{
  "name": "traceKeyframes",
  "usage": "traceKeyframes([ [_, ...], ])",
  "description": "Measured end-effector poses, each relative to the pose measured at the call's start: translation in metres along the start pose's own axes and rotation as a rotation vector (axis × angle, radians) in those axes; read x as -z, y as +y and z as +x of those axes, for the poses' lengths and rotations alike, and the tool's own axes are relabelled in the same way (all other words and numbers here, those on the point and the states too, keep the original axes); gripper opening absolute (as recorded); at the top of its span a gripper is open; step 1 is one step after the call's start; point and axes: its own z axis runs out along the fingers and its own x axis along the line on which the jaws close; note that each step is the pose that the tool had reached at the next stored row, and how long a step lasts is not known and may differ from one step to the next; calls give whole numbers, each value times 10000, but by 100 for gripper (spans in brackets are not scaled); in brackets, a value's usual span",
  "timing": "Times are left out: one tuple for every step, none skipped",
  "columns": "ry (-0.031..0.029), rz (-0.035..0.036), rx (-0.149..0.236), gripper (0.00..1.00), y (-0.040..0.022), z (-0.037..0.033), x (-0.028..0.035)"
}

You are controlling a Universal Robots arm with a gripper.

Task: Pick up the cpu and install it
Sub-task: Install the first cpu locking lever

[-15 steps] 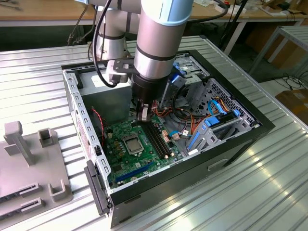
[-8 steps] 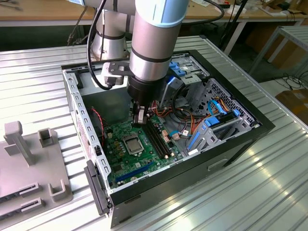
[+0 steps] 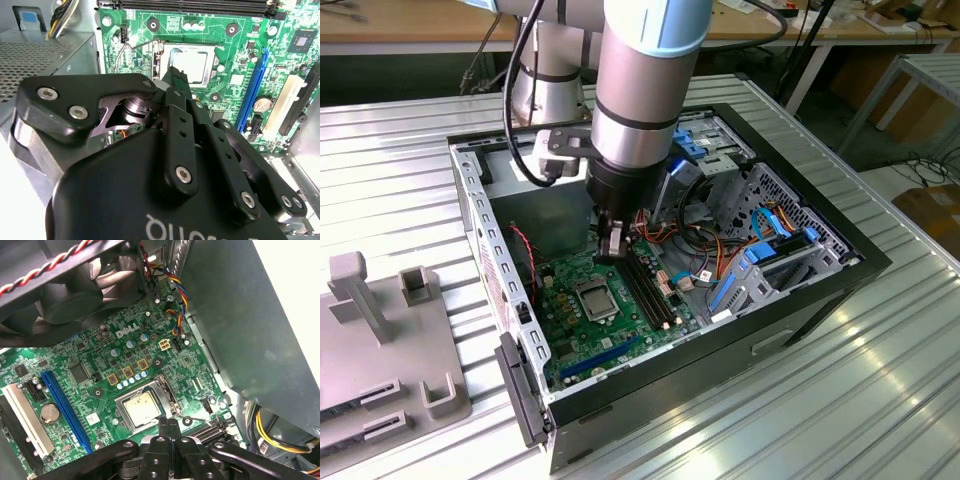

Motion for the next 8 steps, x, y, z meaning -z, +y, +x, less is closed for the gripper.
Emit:
traceKeyframes([
  [0, 0, 0, 11, -7, -4, 0],
  [-1, 0, 0, 11, -15, -8, 0],
  [-1, 0, 0, 11, -22, -11, 0],
  [0, 0, 0, 11, -28, -14, 0],
  [0, 0, 1, 11, -35, -18, 0],
  [0, 0, 0, 11, -44, -23, 0],
  [0, 0, -1, 11, -54, -28, 0],
  [1, 0, 0, 11, -65, -33, 0],
])
